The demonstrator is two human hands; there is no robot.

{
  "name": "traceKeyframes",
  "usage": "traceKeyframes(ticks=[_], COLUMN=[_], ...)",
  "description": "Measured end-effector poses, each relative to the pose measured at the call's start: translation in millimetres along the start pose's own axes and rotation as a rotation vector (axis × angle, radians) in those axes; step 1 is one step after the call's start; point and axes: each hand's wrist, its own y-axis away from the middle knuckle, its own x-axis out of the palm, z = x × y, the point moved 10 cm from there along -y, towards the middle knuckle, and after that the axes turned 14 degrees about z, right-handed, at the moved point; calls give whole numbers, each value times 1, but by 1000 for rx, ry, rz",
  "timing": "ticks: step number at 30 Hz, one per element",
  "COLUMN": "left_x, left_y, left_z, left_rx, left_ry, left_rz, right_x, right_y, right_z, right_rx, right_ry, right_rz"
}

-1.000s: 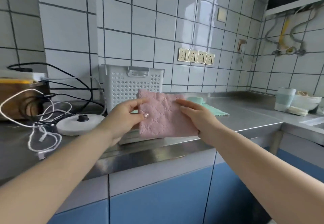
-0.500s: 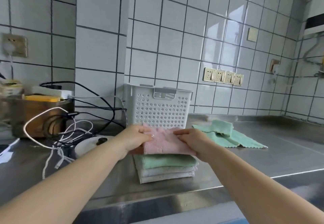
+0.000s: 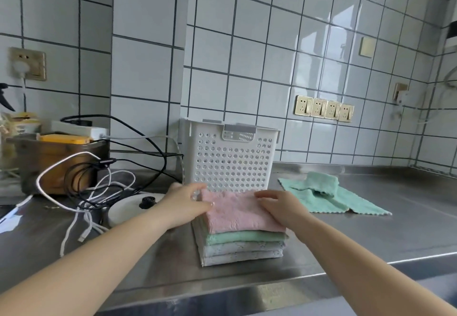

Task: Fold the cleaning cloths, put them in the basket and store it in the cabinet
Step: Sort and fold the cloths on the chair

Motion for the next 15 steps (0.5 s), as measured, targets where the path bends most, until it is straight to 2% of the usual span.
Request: traceKeyframes(ticks=[2,5,7,10,15], left_x=[-11,7,30,57,66], left_y=[2,-8,-17,-30,-30], left_z=[-21,-63,-75,-60,-34], left_rx=[86,204,177,30,-28], left_ry=[-85,-313,-467,-616,-644], left_rz=[-106,-40,29,119,205], right_x=[-14,-14,5,35,51], right_y=[1,-8,-16,-24,-20], right_z=[6,31,46,40,11], right_rx=[-18,-90,-120,-90,-11], right_ry=[36,220,341,443,255], right_rz=[-63,-58,30,161,285])
